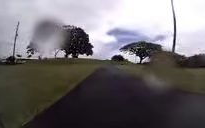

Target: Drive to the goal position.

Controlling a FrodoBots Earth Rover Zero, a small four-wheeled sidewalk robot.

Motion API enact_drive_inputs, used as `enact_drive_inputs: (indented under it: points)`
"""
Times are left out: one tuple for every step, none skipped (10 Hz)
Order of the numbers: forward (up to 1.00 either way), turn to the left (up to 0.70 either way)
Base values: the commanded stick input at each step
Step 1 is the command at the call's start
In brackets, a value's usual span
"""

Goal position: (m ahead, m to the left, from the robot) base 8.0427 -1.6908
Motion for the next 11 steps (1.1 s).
enact_drive_inputs:
  points:
    - [0.85,0.0]
    - [0.85,0.0]
    - [0.85,0.0]
    - [0.85,0.0]
    - [0.85,0.0]
    - [0.85,0.0]
    - [0.85,0.0]
    - [0.85,0.0]
    - [0.85,0.0]
    - [0.85,0.0]
    - [0.85,0.0]
